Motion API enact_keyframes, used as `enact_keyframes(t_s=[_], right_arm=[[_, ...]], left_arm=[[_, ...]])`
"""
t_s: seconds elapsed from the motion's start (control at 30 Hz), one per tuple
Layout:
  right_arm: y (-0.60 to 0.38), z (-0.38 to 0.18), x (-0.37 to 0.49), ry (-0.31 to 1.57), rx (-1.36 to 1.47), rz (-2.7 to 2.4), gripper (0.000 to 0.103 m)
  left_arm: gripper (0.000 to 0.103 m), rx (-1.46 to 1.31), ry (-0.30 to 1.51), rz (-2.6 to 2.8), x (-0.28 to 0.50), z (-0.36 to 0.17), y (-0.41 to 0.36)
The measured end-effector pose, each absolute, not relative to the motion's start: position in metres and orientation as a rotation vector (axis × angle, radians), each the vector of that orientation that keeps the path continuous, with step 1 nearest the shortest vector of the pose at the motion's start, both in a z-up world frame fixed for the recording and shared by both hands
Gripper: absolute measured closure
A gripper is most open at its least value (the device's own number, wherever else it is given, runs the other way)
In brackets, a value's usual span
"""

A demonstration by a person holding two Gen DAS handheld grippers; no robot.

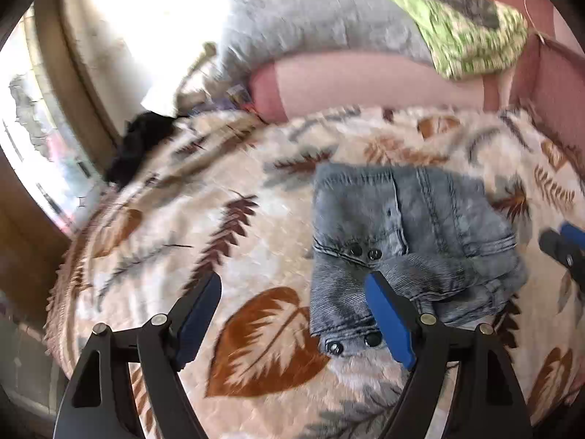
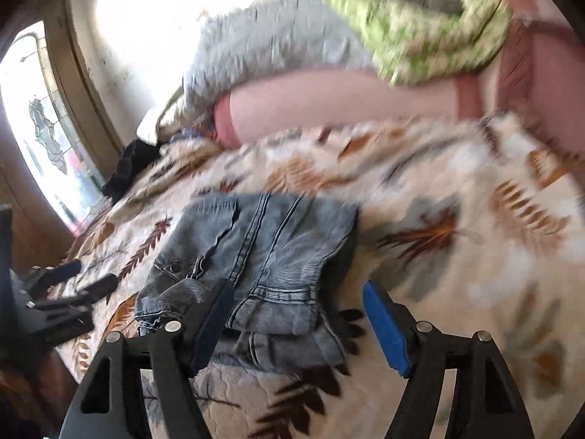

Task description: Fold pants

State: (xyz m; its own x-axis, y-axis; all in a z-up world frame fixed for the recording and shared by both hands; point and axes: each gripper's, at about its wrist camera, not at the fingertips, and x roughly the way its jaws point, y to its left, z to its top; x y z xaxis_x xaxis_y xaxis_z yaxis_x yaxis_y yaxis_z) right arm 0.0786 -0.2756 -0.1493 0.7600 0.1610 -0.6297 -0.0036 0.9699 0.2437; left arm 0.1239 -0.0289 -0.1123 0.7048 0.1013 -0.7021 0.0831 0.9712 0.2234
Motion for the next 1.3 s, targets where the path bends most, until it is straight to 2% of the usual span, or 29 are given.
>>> enact_keyframes(t_s=[0.3,0.6,0.67,0.73,1.3], right_arm=[[-0.249,-0.092,-0.007,0.558,0.188,0.003,0.021],[-0.228,-0.038,-0.043,0.468,0.167,-0.008,0.018],[-0.223,-0.033,-0.047,0.457,0.156,-0.007,0.018],[-0.217,-0.029,-0.052,0.447,0.129,-0.014,0.017],[-0.185,-0.015,-0.059,0.443,0.05,-0.009,0.017]], left_arm=[[0.018,0.178,0.617,0.02,0.057,-0.048,-0.026],[0.017,0.14,0.521,-0.001,0.021,-0.012,-0.017],[0.014,0.137,0.495,0.002,0.015,-0.005,-0.015],[0.007,0.132,0.466,0.004,0.009,0.001,-0.013],[0.007,0.086,0.403,-0.009,-0.011,0.019,0.01]])
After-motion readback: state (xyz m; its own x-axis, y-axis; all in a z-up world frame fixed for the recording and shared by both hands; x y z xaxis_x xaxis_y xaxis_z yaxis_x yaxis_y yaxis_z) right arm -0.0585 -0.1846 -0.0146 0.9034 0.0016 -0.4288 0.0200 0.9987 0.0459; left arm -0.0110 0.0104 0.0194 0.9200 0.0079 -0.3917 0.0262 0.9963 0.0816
